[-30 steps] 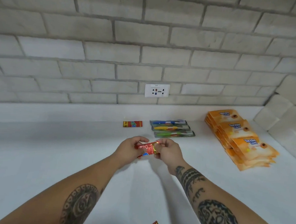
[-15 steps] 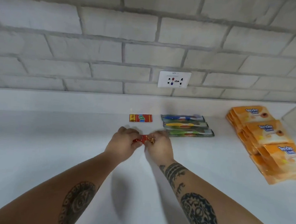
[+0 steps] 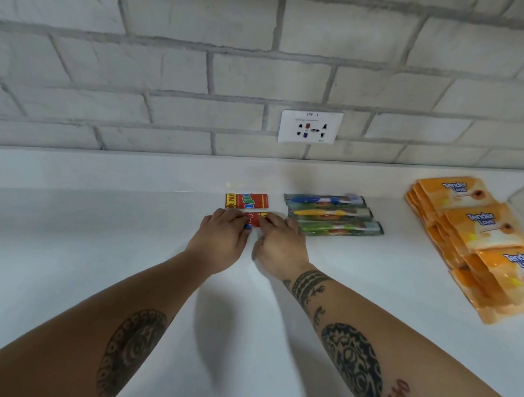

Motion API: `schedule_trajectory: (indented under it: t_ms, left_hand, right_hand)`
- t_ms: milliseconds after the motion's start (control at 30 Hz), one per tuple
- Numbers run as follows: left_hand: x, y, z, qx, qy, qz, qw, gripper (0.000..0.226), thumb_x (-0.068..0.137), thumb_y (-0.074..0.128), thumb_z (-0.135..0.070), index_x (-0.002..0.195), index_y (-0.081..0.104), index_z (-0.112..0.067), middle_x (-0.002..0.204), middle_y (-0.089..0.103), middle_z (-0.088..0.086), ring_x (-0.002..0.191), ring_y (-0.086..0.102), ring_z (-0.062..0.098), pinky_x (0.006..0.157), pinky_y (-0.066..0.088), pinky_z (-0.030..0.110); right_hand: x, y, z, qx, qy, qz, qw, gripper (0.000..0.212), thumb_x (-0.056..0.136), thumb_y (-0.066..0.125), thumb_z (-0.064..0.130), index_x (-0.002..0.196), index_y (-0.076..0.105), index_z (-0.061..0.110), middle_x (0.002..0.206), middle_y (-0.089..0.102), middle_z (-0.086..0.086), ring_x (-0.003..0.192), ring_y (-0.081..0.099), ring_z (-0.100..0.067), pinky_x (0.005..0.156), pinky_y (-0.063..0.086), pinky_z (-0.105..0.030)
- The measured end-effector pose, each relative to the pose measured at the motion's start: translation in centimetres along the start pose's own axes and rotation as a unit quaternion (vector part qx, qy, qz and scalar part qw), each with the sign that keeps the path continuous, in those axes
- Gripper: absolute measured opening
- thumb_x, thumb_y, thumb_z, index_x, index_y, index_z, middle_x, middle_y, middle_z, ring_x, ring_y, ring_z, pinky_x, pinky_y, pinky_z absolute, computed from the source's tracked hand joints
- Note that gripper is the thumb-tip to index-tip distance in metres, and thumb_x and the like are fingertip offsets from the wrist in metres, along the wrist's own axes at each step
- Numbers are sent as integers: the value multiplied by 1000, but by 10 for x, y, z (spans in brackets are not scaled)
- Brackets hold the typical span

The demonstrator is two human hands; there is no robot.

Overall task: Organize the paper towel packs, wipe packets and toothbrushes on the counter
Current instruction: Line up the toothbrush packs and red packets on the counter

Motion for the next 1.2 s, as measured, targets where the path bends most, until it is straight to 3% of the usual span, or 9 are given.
schedule_trajectory:
  t_ms: [233,400,500,600,700,833,933,1000,1200]
  left_hand:
    - [5,0,2,-19,-20,20,999,64,97,23,-49,125,70,-17,133,66,4,118,61,29,93,50,42]
    - [2,0,6,-38,-18,16,999,63,97,27,-52,130,66,-16,138,63,5,125,58,30,96,51,45]
    - [-6,-4,4,-46,-15,-7,999,61,98,29,-52,130,66,-16,138,63,7,126,56,33,95,53,47]
    - [-14,-7,-2,-34,-27,4,999,51,100,36,-49,134,62,-22,142,58,2,129,51,30,96,49,45]
    - [-28,-9,-22,-37,-16,62,997,41,100,50,-42,137,60,-26,147,52,-4,134,43,25,103,43,42]
    - [-59,-19,-76,-102,58,191,975,38,91,64,-49,127,67,-36,138,56,-16,134,40,14,111,37,37]
    - [-91,-23,-120,-89,109,306,941,56,79,69,-65,131,62,-46,151,45,-21,141,29,8,117,25,37]
    - [-111,-24,-146,-76,148,365,916,64,72,74,-70,132,59,-50,161,31,-21,150,14,10,122,12,38]
    - [-161,-15,-198,-105,232,430,866,58,71,86,-56,124,66,-48,166,11,-26,153,-15,2,121,-19,44]
  right_hand:
    - [6,-5,2,14,20,39,999,61,94,52,32,153,40,23,156,38,1,140,31,-38,116,28,-50]
    - [10,-5,-1,43,33,68,996,61,99,38,38,159,30,30,168,23,4,151,15,-38,122,20,-54]
    - [1,-5,-3,64,32,47,996,70,90,28,43,159,31,31,169,21,3,155,15,-34,124,19,-54]
    - [-23,-11,-9,122,42,33,991,60,96,39,36,155,41,27,165,29,3,152,19,-29,121,28,-50]
    - [-56,-19,-24,152,39,23,987,50,97,52,25,147,52,20,158,37,0,145,24,-26,121,29,-42]
    - [-99,-23,-57,158,68,48,984,47,96,51,29,142,57,19,150,43,1,138,34,-26,112,30,-31]
    - [-128,-23,-87,151,101,63,981,57,86,43,42,139,58,25,147,47,5,141,36,-23,106,29,-27]
    - [-146,-29,-100,142,110,62,982,51,92,46,39,139,57,25,148,45,4,141,37,-24,110,28,-28]
    - [-182,-35,-125,148,126,36,980,42,100,52,29,141,56,20,152,42,-1,143,35,-25,114,24,-30]
Point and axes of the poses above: each hand's wrist, its own x-axis towards the middle knuckle, its own y-axis out of the palm, z = x × y, the point moved 5 cm from there along x, towards the middle knuckle
